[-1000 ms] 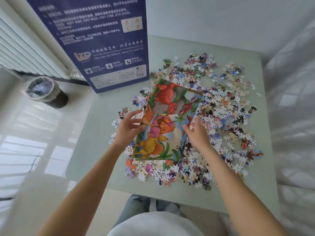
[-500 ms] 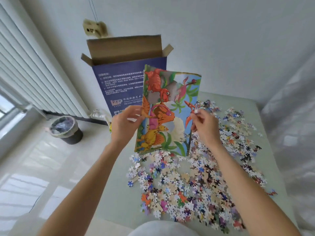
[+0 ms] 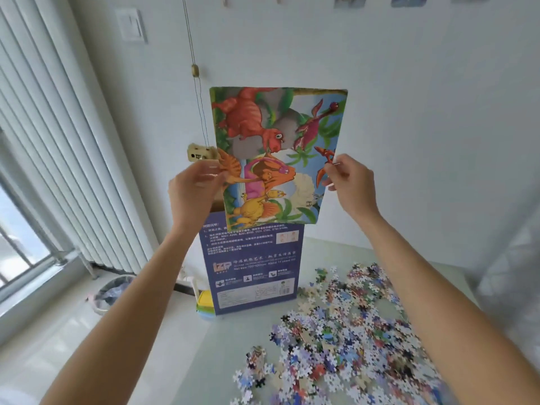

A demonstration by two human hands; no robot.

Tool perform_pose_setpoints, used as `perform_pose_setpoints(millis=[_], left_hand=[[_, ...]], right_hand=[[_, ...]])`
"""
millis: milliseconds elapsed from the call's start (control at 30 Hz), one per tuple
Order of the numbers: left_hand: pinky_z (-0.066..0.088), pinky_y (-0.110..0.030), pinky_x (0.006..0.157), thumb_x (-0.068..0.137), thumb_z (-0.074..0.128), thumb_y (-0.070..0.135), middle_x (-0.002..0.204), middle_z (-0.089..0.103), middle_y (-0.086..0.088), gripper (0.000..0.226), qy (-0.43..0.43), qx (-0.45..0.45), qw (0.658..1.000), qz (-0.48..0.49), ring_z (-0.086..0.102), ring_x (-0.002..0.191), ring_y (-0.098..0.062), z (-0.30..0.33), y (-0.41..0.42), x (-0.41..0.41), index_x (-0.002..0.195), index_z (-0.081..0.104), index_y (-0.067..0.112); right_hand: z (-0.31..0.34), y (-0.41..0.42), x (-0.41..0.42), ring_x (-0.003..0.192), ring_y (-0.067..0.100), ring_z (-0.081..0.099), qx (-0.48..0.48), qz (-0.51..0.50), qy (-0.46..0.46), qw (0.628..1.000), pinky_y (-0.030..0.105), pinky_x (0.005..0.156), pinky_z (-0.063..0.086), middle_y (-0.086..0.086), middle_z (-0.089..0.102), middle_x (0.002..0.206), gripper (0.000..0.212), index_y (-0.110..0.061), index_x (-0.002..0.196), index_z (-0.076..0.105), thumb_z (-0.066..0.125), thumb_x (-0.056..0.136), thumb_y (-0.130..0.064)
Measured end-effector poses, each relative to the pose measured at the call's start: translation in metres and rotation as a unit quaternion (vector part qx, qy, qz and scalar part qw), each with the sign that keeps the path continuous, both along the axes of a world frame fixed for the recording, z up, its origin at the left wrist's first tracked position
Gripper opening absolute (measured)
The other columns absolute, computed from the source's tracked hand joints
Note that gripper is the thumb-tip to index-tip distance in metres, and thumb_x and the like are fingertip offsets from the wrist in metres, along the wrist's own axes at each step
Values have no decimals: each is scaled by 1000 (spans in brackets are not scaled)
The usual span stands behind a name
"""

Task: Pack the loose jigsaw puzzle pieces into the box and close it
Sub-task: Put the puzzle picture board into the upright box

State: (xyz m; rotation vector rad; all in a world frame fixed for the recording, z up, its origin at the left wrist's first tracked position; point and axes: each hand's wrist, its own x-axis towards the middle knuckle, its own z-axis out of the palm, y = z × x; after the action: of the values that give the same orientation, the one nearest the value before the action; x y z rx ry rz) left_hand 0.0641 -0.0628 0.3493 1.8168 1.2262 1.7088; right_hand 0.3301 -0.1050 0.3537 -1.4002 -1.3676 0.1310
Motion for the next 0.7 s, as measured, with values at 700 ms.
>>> perform_pose_setpoints(millis=[700], left_hand=[[44, -10, 63, 78, 70, 18, 75, 67, 11, 11, 28, -18, 996, 85, 62, 67, -1, -18, 54, -10, 88, 71, 23]], right_hand=[[-17, 76, -15, 72, 20, 61, -70, -49, -54, 995, 29, 64, 47, 0, 66, 80, 16, -6, 83, 60, 47, 90, -10]])
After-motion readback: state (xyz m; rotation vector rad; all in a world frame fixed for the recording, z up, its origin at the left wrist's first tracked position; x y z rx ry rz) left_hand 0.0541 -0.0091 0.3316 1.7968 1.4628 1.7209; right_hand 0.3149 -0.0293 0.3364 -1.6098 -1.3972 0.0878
